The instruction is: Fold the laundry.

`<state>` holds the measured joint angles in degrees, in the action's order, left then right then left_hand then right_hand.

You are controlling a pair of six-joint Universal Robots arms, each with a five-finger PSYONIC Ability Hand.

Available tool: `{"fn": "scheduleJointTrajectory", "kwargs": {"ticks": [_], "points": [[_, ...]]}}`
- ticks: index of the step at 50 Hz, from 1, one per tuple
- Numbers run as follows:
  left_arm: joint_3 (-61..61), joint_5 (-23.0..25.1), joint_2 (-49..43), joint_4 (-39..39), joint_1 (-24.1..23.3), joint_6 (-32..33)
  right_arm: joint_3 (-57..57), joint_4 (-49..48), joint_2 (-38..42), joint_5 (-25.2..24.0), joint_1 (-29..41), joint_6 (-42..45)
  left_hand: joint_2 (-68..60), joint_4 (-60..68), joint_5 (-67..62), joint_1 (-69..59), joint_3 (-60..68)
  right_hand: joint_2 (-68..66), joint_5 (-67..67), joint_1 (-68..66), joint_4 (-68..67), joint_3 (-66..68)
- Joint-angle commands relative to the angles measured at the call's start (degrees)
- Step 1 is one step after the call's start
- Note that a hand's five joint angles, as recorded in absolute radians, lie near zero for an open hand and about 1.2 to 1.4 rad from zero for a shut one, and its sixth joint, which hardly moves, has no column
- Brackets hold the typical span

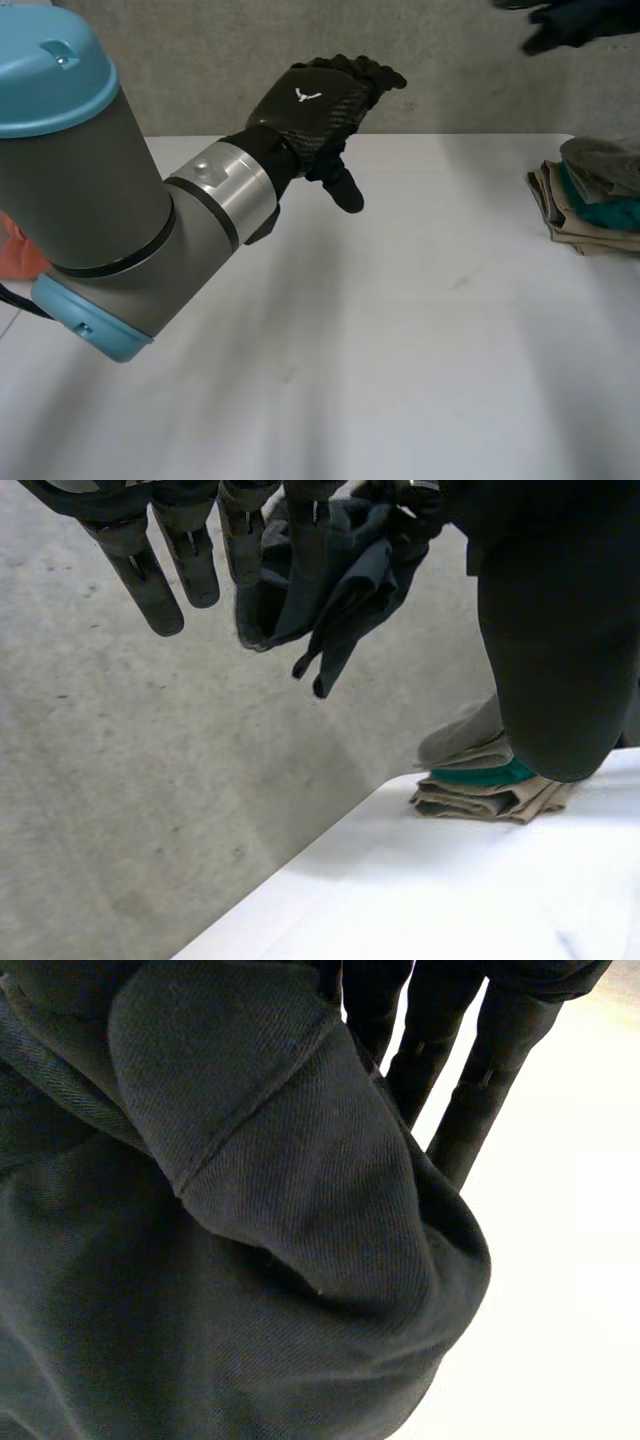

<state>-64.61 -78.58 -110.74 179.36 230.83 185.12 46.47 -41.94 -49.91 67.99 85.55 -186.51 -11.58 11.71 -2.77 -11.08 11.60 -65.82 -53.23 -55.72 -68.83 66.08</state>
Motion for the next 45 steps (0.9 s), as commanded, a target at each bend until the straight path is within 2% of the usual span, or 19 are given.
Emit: {"fn": "scheduleJointTrajectory", "kwargs": {"ticks": [1, 13, 24, 27, 28, 29, 31, 32, 34, 38, 45], "points": [[-0.6, 0.9, 0.0, 0.0, -1.2, -1.2, -2.9, -0.2, 8.8, -5.8, -11.4, -3.0, 0.9, -1.0, 2.1, 0.4, -0.9, -14.2, -16.8, -24.3, -11.2, 13.9], [-2.6, 2.6, 1.0, 0.2, -2.9, -1.3, 1.4, -8.1, 21.8, -18.4, -21.0, -6.0, 1.4, -1.5, 2.6, 0.9, -1.4, -14.2, -16.8, -24.3, -11.2, 13.9], [-3.6, 2.7, 1.3, 0.2, -3.7, -1.3, 7.3, -11.8, 21.3, -21.8, -22.0, -6.1, 1.5, -1.7, 2.7, 1.0, -1.6, -14.2, -16.8, -24.3, -11.2, 13.9], [-3.6, 2.7, 1.8, 0.2, -3.9, -1.3, 8.6, -11.1, 19.5, -21.0, -22.0, -5.7, 1.6, -1.7, 2.8, 1.1, -1.6, -14.2, -16.8, -24.3, -11.2, 13.9], [-3.7, 2.7, 2.2, 0.2, -4.1, -1.3, 9.4, -10.4, 18.0, -20.5, -22.0, -5.8, 1.6, -1.7, 2.8, 1.1, -1.6, 9.4, 6.8, -0.7, 12.4, -9.7], [-3.7, 2.7, 2.3, 0.2, -4.1, -1.3, 9.9, -9.7, 17.0, -20.1, -22.1, -5.9, 1.6, -1.7, 2.8, 1.1, -1.6, 23.5, 20.9, 13.4, 26.5, -23.7], [-3.8, 2.7, 2.6, 0.2, -4.2, -1.3, 11.6, -5.2, 14.3, -17.8, -22.1, -5.5, 1.6, -1.7, 2.8, 1.1, -1.6, 44.2, 41.6, 34.1, 47.2, -44.4], [-3.8, 2.8, 2.9, 0.2, -4.2, -1.3, 12.1, -3.9, 13.5, -17.2, -22.1, -5.3, 1.6, -1.7, 2.8, 1.1, -1.6, 48.1, 45.5, 38.0, 51.1, -48.4], [-3.8, 2.9, 3.4, 0.2, -4.3, -1.3, 12.8, -0.7, 11.7, -16.5, -22.2, -4.4, 1.6, -1.7, 2.8, 1.1, -1.6, 55.8, 53.2, 45.7, 58.8, -56.1], [-3.9, 2.9, 4.2, 0.2, -4.6, -1.4, 15.1, 7.4, 6.6, -15.9, -25.1, 0.6, 1.6, -1.7, 2.8, 1.1, -1.6, 55.8, 53.2, 45.7, 58.8, -56.1], [-4.5, 3.0, 5.5, 0.2, -5.2, -1.4, 19.0, 23.7, -0.8, -14.6, -30.9, 15.8, 1.6, -1.7, 2.8, 1.1, -1.6, 55.8, 53.2, 45.7, 58.8, -56.1]]}}
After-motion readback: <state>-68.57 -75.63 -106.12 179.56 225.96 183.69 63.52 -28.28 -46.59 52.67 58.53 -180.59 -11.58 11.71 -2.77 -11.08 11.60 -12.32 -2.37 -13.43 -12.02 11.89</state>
